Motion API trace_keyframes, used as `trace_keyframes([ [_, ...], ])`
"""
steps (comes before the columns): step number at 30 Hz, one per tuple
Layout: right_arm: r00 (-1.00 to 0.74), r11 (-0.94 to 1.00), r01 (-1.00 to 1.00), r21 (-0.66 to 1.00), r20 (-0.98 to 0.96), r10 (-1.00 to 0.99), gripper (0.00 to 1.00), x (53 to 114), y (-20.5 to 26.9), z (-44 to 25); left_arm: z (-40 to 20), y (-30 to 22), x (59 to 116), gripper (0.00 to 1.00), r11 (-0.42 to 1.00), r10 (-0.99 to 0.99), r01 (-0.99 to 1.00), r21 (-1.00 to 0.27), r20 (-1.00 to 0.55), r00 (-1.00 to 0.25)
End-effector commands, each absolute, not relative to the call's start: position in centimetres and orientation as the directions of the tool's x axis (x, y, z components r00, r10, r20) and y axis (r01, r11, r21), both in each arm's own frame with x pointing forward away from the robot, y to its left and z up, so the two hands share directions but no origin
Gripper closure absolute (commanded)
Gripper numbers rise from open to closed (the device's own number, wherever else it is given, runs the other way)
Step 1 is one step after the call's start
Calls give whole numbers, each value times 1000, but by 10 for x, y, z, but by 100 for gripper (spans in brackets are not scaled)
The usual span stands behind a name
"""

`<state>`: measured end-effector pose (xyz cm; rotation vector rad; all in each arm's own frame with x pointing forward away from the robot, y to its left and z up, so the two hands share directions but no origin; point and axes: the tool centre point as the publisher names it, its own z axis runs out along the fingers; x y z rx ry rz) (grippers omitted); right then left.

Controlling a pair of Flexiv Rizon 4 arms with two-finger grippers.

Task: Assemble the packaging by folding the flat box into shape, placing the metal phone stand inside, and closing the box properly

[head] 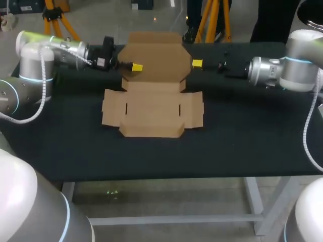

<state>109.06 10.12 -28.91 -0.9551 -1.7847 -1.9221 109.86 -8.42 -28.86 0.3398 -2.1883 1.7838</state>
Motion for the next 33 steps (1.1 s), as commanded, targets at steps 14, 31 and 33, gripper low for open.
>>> trace_keyframes([
  [14,-705,-87,589,803,564,431,100,1015,63,-261,-256,-100,1124,100,169,31,-310,-936,319,-947],
  [31,-634,-111,564,818,515,577,100,992,54,-258,-234,-112,1130,100,177,1,-282,-943,286,-958],
  [33,-634,-111,564,818,515,577,100,992,54,-258,-234,-112,1130,100,177,1,-282,-943,286,-958],
])
